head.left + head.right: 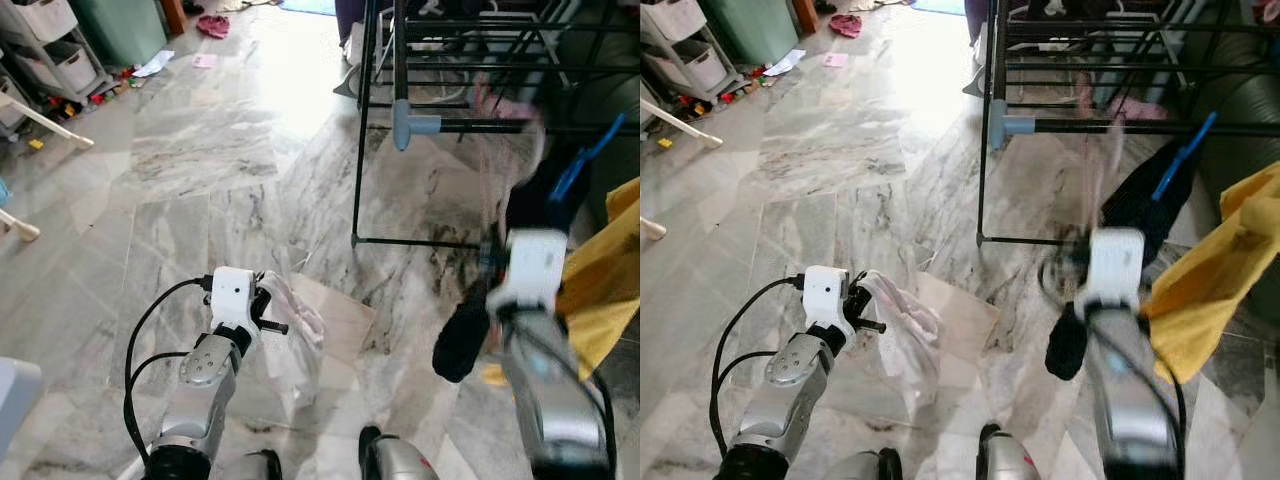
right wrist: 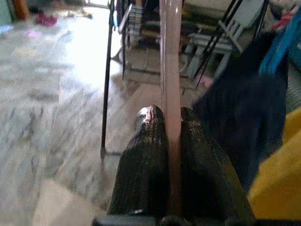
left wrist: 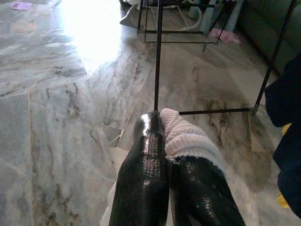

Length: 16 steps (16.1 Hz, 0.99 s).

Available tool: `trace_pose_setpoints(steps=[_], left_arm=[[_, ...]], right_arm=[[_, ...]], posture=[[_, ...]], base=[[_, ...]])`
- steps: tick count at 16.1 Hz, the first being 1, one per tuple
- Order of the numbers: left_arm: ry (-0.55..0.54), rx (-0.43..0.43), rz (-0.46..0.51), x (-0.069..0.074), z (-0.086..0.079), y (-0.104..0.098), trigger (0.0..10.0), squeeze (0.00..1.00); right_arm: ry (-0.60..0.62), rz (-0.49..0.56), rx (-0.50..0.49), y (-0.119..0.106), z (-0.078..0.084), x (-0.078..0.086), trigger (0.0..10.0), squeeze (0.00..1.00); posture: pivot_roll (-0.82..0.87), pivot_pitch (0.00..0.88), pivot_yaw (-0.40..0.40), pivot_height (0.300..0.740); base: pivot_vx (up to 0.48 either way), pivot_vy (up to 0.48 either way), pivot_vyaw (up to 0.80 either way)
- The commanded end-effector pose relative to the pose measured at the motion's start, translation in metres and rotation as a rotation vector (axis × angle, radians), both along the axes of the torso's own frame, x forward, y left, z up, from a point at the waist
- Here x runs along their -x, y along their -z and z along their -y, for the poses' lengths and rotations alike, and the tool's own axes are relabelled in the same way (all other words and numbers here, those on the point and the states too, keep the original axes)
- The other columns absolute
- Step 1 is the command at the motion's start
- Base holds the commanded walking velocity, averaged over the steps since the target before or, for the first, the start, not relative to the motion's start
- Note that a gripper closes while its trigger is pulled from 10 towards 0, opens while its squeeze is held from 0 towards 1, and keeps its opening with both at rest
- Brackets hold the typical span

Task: Hang hanger

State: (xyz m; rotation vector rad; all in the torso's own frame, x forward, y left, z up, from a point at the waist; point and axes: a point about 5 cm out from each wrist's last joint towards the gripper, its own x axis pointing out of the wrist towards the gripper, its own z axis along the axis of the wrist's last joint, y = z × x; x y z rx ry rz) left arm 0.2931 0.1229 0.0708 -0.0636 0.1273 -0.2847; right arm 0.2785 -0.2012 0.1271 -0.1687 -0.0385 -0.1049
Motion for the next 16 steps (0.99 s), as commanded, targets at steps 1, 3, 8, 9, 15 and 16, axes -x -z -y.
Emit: trace_pose_setpoints(steps=[1,3,8,9,15,16], left_arm=[[-0.01,-0.008,0.005,0.0,-0.002,0.001,10.0,0.0],[0.002,-0.021,-0.009,0.0,-0.001,0.003,10.0,0.0],[-0.01,-0.023,-0.059,0.002,-0.007,0.013,10.0,0.0],[-0.012,-0.026,-0.066,0.003,-0.008,0.015,10.0,0.0],[-0.117,-0.08,-0.132,0.021,-0.018,0.04,10.0,0.0],[-0.136,-0.089,-0.137,0.022,-0.019,0.043,10.0,0.0]], right_arm=[[-0.023,-0.001,0.006,0.005,-0.004,0.006,10.0,0.0],[-0.065,-0.056,-0.014,0.022,-0.007,0.016,10.0,0.0],[-0.183,-0.179,-0.118,0.047,-0.018,0.029,10.0,0.0],[-0.184,-0.181,-0.121,0.048,-0.019,0.03,10.0,0.0],[-0.215,-0.245,-0.138,0.066,-0.03,0.041,10.0,0.0],[-0.218,-0.259,-0.145,0.07,-0.031,0.04,10.0,0.0]], posture=[[-0.1,0.184,0.022,0.74],[-0.1,0.182,0.017,0.74],[-0.08,0.188,0.011,0.74],[-0.08,0.188,0.011,0.74],[-0.06,0.163,-0.019,0.74],[-0.05,0.148,-0.028,0.74]], base=[[0.0,0.0,0.0],[0.0,0.0,0.0],[0.0,0.0,0.0],[0.0,0.0,0.0],[0.0,0.0,0.0],[0.0,0.0,0.0]])
